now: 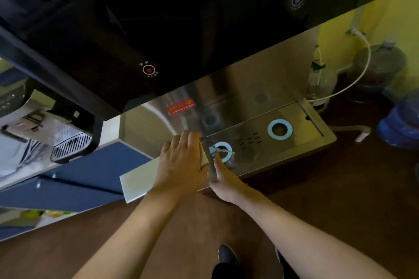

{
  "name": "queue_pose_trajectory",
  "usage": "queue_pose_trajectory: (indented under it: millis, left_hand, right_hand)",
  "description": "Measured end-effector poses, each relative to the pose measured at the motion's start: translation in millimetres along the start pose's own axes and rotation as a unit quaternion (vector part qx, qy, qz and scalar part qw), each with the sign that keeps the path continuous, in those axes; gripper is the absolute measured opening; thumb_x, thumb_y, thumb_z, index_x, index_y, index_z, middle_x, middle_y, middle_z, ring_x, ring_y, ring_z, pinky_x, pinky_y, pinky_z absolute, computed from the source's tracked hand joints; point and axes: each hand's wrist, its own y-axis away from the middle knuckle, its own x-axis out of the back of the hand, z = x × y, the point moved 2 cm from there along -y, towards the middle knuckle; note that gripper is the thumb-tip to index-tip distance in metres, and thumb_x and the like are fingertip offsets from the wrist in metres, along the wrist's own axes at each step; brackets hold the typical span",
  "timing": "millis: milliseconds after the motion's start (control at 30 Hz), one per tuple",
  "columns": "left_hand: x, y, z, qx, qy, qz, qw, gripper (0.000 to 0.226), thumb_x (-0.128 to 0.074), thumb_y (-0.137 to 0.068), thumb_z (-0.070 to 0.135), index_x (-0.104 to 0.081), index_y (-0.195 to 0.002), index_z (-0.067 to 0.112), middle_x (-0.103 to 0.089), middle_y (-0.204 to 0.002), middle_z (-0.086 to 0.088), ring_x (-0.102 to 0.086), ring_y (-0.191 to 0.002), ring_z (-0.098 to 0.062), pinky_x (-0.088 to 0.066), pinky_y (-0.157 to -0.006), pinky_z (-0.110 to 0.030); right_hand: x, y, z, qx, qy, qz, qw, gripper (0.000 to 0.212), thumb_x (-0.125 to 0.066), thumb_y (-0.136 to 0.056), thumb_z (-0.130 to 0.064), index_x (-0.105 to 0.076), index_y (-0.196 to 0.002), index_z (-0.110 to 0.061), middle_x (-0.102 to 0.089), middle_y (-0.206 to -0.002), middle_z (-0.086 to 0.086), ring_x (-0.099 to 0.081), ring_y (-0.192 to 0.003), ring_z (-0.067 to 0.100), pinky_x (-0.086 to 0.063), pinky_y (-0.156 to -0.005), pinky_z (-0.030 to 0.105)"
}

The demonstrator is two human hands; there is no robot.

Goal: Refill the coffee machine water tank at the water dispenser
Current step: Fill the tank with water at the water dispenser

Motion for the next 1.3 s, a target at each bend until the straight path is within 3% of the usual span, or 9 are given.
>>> queue_pose_trajectory:
  millis: [100,200,333,500,733,867,1067,1200,1300]
  left_hand:
    - [-1,-8,2,-0.010,-0.044,-0.016,0.999,0.054,-0.073,-0.075,0.028,-0.049,-0.121,0.013,-0.060,-0.117,-0.009,-0.060,-0.103,-0.029,-0.046,-0.091,-0.039]
    - [-1,-12,4,-0.013,-0.073,-0.038,0.996,0.056,-0.073,-0.076,0.028,-0.047,-0.123,0.013,-0.059,-0.117,-0.008,-0.059,-0.102,-0.027,-0.046,-0.091,-0.038]
    - [-3,-16,5,-0.024,-0.105,-0.066,0.992,0.057,-0.076,-0.072,0.029,-0.047,-0.118,0.014,-0.058,-0.113,-0.006,-0.058,-0.099,-0.025,-0.044,-0.088,-0.036]
    - [-4,-22,10,-0.044,-0.125,-0.082,0.988,0.055,-0.078,-0.070,0.026,-0.049,-0.116,0.013,-0.059,-0.107,-0.006,-0.058,-0.093,-0.024,-0.045,-0.083,-0.036]
    - [0,-28,18,-0.080,-0.144,-0.082,0.983,0.048,-0.071,-0.076,0.026,-0.048,-0.116,0.015,-0.056,-0.111,-0.005,-0.055,-0.095,-0.022,-0.043,-0.083,-0.034]
    - [-1,-29,21,-0.106,-0.163,-0.079,0.978,0.047,-0.069,-0.076,0.025,-0.048,-0.116,0.015,-0.056,-0.110,-0.005,-0.054,-0.094,-0.022,-0.040,-0.081,-0.032]
    - [-2,-29,21,-0.116,-0.156,-0.077,0.978,0.048,-0.072,-0.073,0.024,-0.049,-0.114,0.014,-0.057,-0.108,-0.007,-0.055,-0.093,-0.024,-0.044,-0.081,-0.035]
    - [-2,-28,21,-0.112,-0.142,-0.082,0.980,0.048,-0.072,-0.072,0.022,-0.048,-0.112,0.014,-0.055,-0.108,-0.006,-0.053,-0.092,-0.023,-0.041,-0.081,-0.033]
    - [0,-24,16,-0.097,-0.115,-0.066,0.986,0.045,-0.072,-0.071,0.018,-0.050,-0.111,0.012,-0.056,-0.104,-0.006,-0.054,-0.089,-0.024,-0.039,-0.078,-0.032]
  right_hand:
    - [-2,-8,4,0.015,-0.012,0.000,1.000,0.063,-0.051,-0.099,-0.013,-0.016,-0.152,-0.014,-0.047,-0.144,0.011,-0.051,-0.123,0.019,-0.041,-0.097,0.026]
    - [-10,-15,10,0.010,-0.037,-0.015,0.999,0.060,-0.048,-0.098,-0.013,-0.019,-0.149,-0.025,-0.056,-0.132,0.007,-0.058,-0.113,0.018,-0.049,-0.100,0.041]
    - [-12,-17,13,0.009,-0.066,-0.021,0.998,0.078,-0.045,-0.095,-0.004,-0.006,-0.154,-0.037,-0.050,-0.139,0.006,-0.056,-0.122,0.024,-0.050,-0.091,0.035]
    - [-15,-22,20,0.012,-0.087,-0.022,0.996,0.070,-0.043,-0.100,-0.007,-0.007,-0.155,-0.031,-0.041,-0.150,0.011,-0.044,-0.131,0.016,-0.036,-0.096,0.028]
    - [-16,-27,23,0.032,-0.080,-0.019,0.996,0.082,-0.042,-0.098,-0.006,0.006,-0.156,-0.038,-0.028,-0.161,0.005,-0.050,-0.130,0.024,-0.052,-0.097,0.040]
    - [-18,-32,30,0.036,-0.094,-0.027,0.995,0.090,-0.043,-0.094,-0.003,0.010,-0.154,-0.043,-0.024,-0.160,-0.007,-0.051,-0.084,0.000,-0.045,-0.067,0.019]
    - [-18,-32,32,0.061,-0.112,-0.008,0.992,0.090,-0.045,-0.094,-0.001,0.006,-0.153,-0.046,-0.028,-0.161,0.006,-0.035,-0.143,0.025,-0.040,-0.100,0.030]
    - [-14,-27,33,0.080,-0.101,-0.001,0.992,0.093,-0.042,-0.091,0.006,0.005,-0.156,-0.039,-0.017,-0.164,0.003,-0.029,-0.146,0.024,-0.050,-0.096,0.031]
    - [-9,-20,31,0.090,-0.074,0.018,0.993,0.077,-0.043,-0.097,0.001,-0.003,-0.158,-0.025,-0.022,-0.163,0.007,-0.035,-0.144,0.024,-0.039,-0.104,0.025]
